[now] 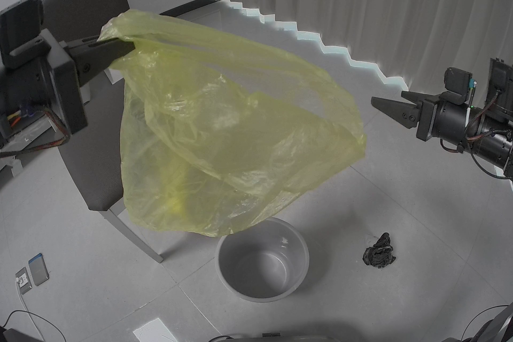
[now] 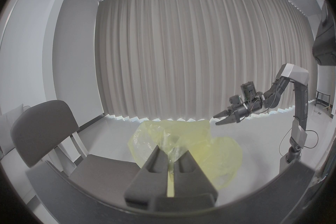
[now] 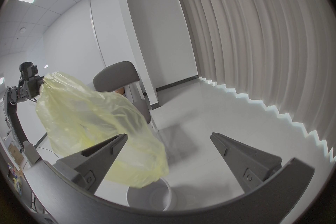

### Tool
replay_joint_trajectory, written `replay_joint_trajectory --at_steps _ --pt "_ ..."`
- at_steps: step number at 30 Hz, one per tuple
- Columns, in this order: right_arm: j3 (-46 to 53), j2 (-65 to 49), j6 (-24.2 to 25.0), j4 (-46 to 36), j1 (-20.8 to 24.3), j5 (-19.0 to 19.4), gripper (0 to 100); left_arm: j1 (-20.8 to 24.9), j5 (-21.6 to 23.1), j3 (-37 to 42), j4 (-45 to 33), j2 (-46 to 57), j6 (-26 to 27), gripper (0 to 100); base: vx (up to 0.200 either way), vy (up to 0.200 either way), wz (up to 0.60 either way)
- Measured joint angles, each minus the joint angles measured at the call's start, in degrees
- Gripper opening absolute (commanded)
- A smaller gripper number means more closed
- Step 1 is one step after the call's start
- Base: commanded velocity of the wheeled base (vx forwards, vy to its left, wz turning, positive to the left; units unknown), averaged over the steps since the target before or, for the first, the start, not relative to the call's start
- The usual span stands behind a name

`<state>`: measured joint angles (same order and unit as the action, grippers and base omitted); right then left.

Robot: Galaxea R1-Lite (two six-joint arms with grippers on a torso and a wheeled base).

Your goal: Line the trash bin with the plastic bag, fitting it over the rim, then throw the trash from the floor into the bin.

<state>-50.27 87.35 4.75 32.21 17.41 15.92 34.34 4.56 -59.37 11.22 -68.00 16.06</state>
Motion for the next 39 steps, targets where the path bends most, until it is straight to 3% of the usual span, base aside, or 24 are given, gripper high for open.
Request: replay_joint_trajectory --at_steps 9,25,39 --pt "1.5 2.9 3.7 -0.4 3.4 1.0 100 0.5 0.0 -1.2 0.0 0.4 0.0 0 0.000 0.000 0.00" --pt "15.9 -4.5 3.7 0.0 7.9 1.3 100 -1.0 -0.2 -2.5 0.0 0.1 0.0 0 0.000 0.000 0.00" --pt "22.7 -12.7 3.4 -0.1 10.7 1.4 100 -2.7 -0.1 -3.8 0.0 -0.4 0.1 0 0.000 0.000 0.00"
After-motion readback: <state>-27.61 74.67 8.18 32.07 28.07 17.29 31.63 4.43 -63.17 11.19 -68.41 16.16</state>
